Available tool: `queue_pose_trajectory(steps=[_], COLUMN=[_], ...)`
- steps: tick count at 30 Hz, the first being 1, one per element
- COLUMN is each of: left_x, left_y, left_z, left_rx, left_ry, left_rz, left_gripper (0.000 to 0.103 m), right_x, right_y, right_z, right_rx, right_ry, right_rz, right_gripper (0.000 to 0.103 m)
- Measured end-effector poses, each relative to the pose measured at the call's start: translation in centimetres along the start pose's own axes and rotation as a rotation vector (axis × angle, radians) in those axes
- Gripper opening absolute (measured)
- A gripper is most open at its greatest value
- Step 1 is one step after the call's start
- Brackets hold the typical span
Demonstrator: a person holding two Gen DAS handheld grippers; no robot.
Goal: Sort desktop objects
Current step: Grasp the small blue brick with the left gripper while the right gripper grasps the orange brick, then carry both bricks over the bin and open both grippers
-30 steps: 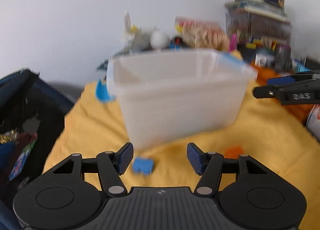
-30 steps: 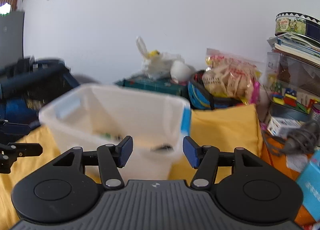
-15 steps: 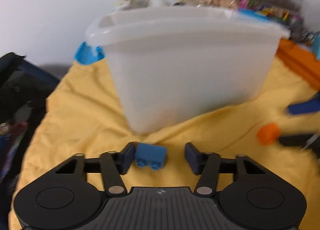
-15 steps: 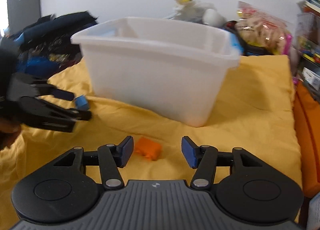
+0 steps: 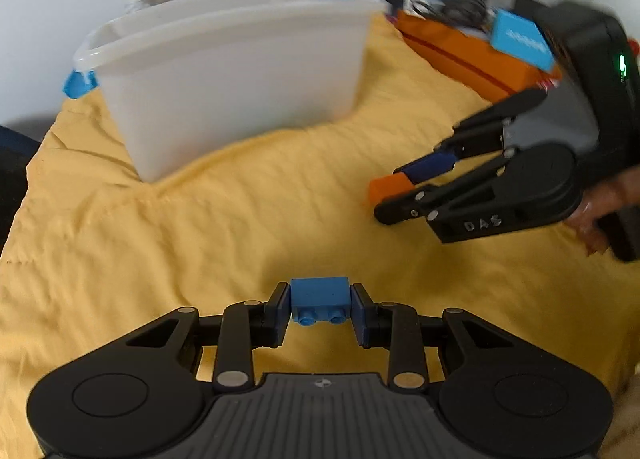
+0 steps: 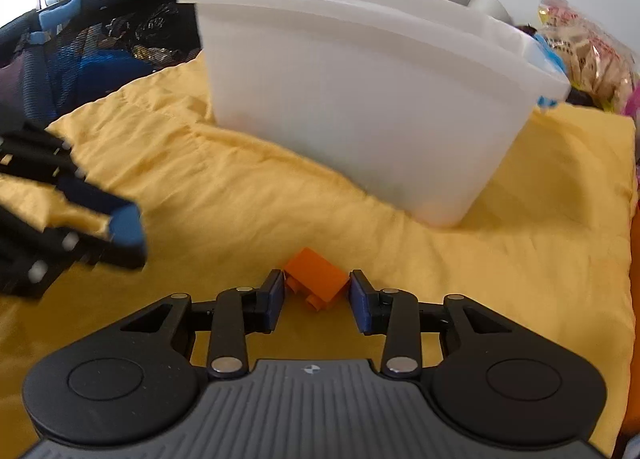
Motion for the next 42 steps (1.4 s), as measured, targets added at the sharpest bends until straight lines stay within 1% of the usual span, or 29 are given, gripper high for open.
queue_pose_trajectory(steps=[3, 6, 8, 10, 11, 13, 14, 16, 18, 20, 21, 22, 23, 24, 26, 28, 30, 32, 34, 36, 37, 40, 41, 42], left_x=[-0.3, -0.1, 0.4, 0.7, 0.8, 0.8, 0.9, 1.0, 0.3, -1.0, -1.4, -1.8, -1.9, -2.1, -2.2, -2.1, -2.0, -1.7, -1.1, -0.9, -0.7, 0.5, 0.7, 0.6], left_y=[-1.8, -2.5, -2.2, -1.5, -1.1, -0.2, 0.2, 1.1, 1.6, 1.3, 1.1, 0.8, 0.6, 0.3, -0.3, -1.0, -1.7, -1.9, -1.6, -1.0, -0.8, -0.7, -0.8, -0.8], left_z=[-0.4, -0.1, 0.3, 0.8, 1.2, 2.0, 2.4, 3.1, 3.6, 3.8, 3.6, 3.3, 2.9, 2.3, 1.5, 0.9, 0.5, 0.1, -0.2, -0.2, -0.2, -0.1, -0.1, 0.0], left_rx=[0.052, 0.099, 0.097, 0.080, 0.074, 0.063, 0.057, 0.042, 0.013, -0.007, -0.006, -0.003, -0.002, -0.011, -0.041, -0.058, -0.044, -0.042, -0.071, -0.092, -0.089, -0.047, -0.036, -0.036], left_ry=[0.019, 0.048, 0.076, 0.071, 0.066, 0.054, 0.043, 0.028, 0.003, -0.046, -0.058, -0.060, -0.055, -0.046, -0.039, -0.032, -0.019, 0.002, 0.013, 0.005, 0.002, 0.011, 0.017, 0.017], left_rz=[-0.012, -0.005, 0.001, 0.030, 0.043, 0.075, 0.090, 0.116, 0.135, 0.119, 0.118, 0.123, 0.126, 0.126, 0.101, 0.068, 0.070, 0.093, 0.095, 0.114, 0.121, 0.104, 0.097, 0.087], left_gripper=[0.035, 0.035, 0.036, 0.037, 0.041, 0.043, 0.043, 0.044, 0.044, 0.050, 0.050, 0.050, 0.050, 0.050, 0.050, 0.050, 0.050, 0.050, 0.050, 0.050, 0.049, 0.039, 0.039, 0.039], right_x=[-1.3, -2.6, -3.1, -3.2, -3.2, -3.0, -2.8, -2.7, -2.3, -2.4, -2.7, -3.2, -3.8, -4.4, -5.3, -5.6, -5.8, -5.9, -6.0, -5.9, -5.7, -4.5, -3.9, -3.7], right_y=[1.0, 1.3, 1.4, 1.4, 1.5, 1.4, 1.1, 0.6, -0.2, -1.1, -1.4, -1.7, -1.8, -1.9, -1.8, -1.3, -0.8, -0.7, -0.7, -0.4, -0.1, 0.4, 0.5, 0.6], right_z=[-1.5, -2.4, -2.8, -3.2, -3.2, -3.3, -3.1, -2.4, -1.7, -1.2, -1.1, -0.9, -0.9, -1.0, -1.5, -2.3, -2.8, -3.1, -3.2, -3.2, -3.4, -3.9, -4.1, -4.2], right_rx=[0.030, 0.065, 0.095, 0.109, 0.112, 0.127, 0.146, 0.183, 0.202, 0.198, 0.208, 0.226, 0.240, 0.237, 0.191, 0.133, 0.087, 0.068, 0.073, 0.103, 0.115, 0.143, 0.152, 0.155], right_ry=[0.052, 0.134, 0.192, 0.254, 0.270, 0.277, 0.276, 0.248, 0.207, 0.142, 0.122, 0.095, 0.064, 0.040, 0.008, 0.015, 0.014, 0.009, 0.010, 0.018, 0.031, 0.061, 0.077, 0.084], right_rz=[0.019, 0.029, 0.029, 0.032, 0.040, 0.040, 0.041, 0.036, 0.000, -0.064, -0.071, -0.054, -0.027, -0.006, 0.005, -0.009, -0.031, -0.045, -0.024, -0.006, -0.005, -0.018, -0.019, -0.017], right_gripper=[0.039, 0.039, 0.039, 0.039, 0.040, 0.041, 0.041, 0.046, 0.048, 0.048, 0.048, 0.049, 0.052, 0.054, 0.054, 0.054, 0.053, 0.053, 0.052, 0.050, 0.050, 0.046, 0.039, 0.038])
Point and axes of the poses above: each gripper's, at about its wrist camera, not at the fingertips, and x roughly the way its jaws point, y to its left, z to its top, the point moved 8 cm from there along x, roughly the way its jaws point, and after that the axes turned 9 degrees about x, right-handed, at the moved point
